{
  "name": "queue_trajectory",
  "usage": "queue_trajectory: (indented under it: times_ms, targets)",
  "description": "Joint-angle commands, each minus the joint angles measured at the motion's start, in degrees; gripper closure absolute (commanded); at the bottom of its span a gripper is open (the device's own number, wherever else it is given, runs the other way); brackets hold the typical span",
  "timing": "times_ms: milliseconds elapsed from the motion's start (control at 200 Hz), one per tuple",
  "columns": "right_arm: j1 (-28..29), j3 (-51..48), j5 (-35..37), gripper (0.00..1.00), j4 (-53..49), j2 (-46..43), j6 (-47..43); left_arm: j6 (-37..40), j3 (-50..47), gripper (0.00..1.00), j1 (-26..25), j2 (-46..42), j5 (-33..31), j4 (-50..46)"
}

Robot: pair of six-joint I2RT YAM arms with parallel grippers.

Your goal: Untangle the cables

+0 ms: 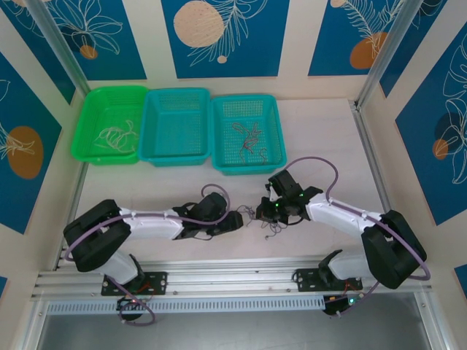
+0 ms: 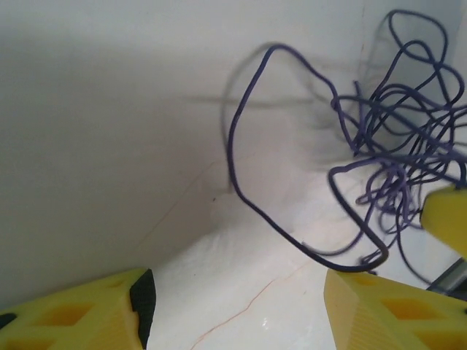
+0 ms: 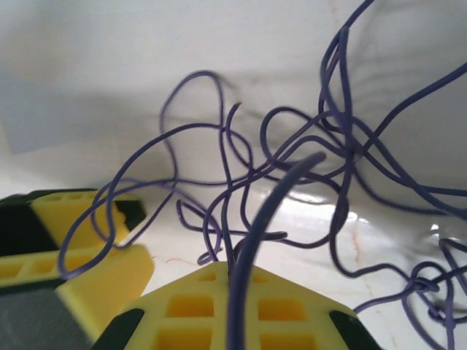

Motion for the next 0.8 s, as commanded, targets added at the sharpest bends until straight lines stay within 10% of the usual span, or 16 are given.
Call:
queue_trajectory:
  times_ms: [0,220,620,795]
  targets:
    - [0.68,0.31,-2.78,1.0,-0.55,-3.24,-1.18,-3.69,-0.42,0.37,1.76,0.56,0.81,4.72]
    - [0.97,-1.15,-5.02,1.0,1.41,-7.56,-0.1,-3.49,-1.55,0.4,5.58,-0.79,3.05,8.91]
    - [0.61,-0.98,-2.39,1.0,0.39,-8.21,1.61,3.03,-0.43,0.99,5.8,-0.42,6.52,7.72]
    - [-0.06,-1.34,-2.18,1.0,0.3,-8.22,2.09,5.67,-1.95,0.8,5.81,-3.12,7.14,11.51]
